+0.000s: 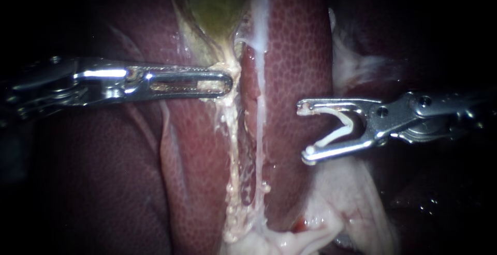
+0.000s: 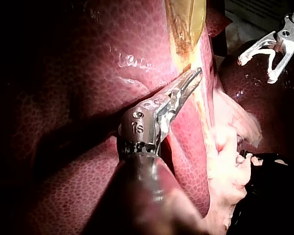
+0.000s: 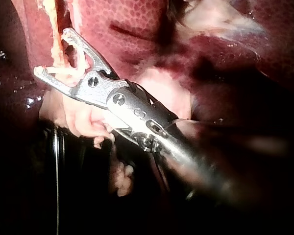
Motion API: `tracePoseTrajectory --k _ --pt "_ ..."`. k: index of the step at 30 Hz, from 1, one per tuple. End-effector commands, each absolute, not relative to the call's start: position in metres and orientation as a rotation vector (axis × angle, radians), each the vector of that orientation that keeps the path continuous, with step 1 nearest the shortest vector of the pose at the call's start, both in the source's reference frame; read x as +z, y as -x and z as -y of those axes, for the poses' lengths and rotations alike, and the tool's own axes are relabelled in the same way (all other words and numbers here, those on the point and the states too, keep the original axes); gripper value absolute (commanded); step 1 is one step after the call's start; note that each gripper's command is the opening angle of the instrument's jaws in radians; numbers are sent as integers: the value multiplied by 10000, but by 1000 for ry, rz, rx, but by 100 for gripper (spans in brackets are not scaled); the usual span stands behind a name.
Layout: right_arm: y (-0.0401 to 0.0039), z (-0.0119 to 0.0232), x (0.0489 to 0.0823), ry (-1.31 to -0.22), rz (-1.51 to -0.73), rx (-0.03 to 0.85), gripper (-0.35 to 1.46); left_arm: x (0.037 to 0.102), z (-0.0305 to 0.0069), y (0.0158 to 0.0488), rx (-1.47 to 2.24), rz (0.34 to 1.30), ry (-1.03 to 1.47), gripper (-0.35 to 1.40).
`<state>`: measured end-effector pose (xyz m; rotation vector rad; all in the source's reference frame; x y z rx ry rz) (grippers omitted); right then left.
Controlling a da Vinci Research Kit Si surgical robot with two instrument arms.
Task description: Clipping first clip left tube
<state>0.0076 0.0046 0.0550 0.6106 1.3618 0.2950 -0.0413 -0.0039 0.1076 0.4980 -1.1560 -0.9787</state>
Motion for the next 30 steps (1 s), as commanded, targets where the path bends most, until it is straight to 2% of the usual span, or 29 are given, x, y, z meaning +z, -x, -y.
tracePoseTrajectory --k 1,10,17,23,30 --pt "-76 -45 550 -611 -1362 295 60 1076 39 413 -978 1156 -498 -35" --pt "-76 -45 551 -610 -1362 294 60 1053 34 406 -984 1155 -510 -35" --pt "-77 -45 552 -610 -1362 295 60 1008 13 378 -997 1148 -477 -35" --pt "-79 -44 552 -609 -1362 295 60 994 0 360 -997 1145 -453 -35" --pt "-82 -42 554 -607 -1362 294 60 990 1 359 -1001 1143 -450 -35"
